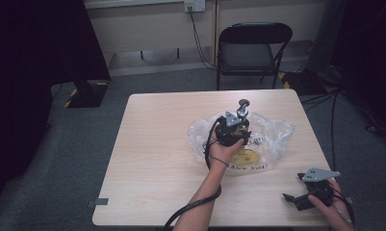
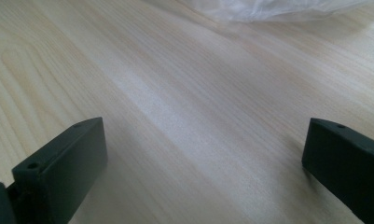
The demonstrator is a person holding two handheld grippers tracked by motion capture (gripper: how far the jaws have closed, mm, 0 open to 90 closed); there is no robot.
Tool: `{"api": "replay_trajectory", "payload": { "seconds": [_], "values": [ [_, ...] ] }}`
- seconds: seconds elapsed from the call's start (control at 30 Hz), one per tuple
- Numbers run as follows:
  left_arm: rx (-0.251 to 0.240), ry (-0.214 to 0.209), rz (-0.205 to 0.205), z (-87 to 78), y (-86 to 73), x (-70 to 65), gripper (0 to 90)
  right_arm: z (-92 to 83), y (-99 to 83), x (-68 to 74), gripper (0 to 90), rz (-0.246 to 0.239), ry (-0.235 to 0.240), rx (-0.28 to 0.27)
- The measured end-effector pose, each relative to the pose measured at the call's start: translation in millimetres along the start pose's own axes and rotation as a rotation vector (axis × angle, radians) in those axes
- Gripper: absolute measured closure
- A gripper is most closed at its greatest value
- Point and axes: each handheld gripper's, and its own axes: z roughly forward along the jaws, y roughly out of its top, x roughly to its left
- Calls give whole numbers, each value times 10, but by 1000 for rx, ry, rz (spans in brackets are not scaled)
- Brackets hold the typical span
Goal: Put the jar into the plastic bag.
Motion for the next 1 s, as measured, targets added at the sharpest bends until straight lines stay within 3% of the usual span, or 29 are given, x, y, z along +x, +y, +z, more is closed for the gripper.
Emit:
{"api": "replay_trajectory", "payload": {
  "seconds": [0.33, 0.7, 1.0],
  "values": [
    [5, -4, 12, -9, -19, -33, 338, 0, 0, 0, 0, 0, 0, 0],
    [31, -8, -27, 0, -7, -21, 318, 0, 0, 0, 0, 0, 0, 0],
    [73, 4, -67, 5, -27, -13, 148, 0, 0, 0, 0, 0, 0, 0]
  ]
}}
